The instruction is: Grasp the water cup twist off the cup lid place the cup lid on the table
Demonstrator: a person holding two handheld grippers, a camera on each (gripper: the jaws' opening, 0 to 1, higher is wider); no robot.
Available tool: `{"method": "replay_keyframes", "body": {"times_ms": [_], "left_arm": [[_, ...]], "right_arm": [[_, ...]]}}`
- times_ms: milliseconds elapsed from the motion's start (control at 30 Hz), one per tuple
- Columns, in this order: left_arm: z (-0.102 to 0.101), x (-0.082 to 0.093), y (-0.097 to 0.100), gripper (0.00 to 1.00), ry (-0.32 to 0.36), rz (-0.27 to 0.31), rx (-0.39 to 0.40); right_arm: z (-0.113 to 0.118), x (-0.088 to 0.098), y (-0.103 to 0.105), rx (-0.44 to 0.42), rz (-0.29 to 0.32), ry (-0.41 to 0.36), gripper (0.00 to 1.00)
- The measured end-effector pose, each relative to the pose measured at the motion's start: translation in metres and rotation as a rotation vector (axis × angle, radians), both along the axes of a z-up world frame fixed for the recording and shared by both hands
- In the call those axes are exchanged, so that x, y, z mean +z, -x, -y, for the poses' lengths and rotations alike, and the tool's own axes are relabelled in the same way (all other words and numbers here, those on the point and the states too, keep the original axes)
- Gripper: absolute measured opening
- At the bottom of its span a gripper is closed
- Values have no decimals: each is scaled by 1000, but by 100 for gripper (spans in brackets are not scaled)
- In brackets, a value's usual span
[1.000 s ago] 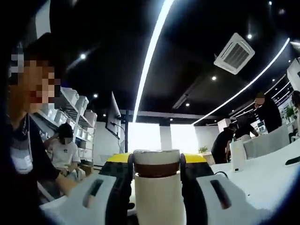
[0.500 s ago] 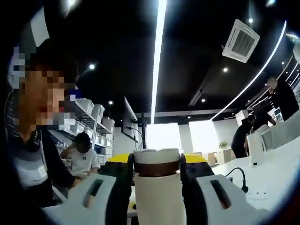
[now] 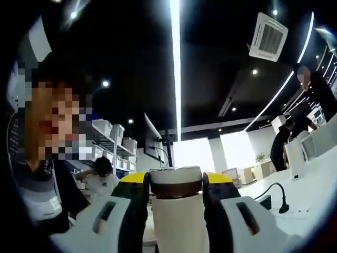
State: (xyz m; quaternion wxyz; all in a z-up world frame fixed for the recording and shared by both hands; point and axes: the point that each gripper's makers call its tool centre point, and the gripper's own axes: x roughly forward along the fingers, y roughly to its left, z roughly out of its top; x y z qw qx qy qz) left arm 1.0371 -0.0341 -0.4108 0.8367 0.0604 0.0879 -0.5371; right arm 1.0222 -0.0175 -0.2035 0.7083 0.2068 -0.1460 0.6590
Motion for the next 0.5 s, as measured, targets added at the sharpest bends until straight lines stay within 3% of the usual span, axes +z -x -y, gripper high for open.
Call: {"method": "replay_keyframes", "body": {"times_ms": [300, 500], "left_arm": [[0, 0, -1, 48, 0, 1, -1], [1, 0, 0, 48, 0, 1, -2]], "right_arm": [[-1, -2, -1, -32, 23, 34, 45], [-3, -5, 0, -70, 14, 47, 55]]}}
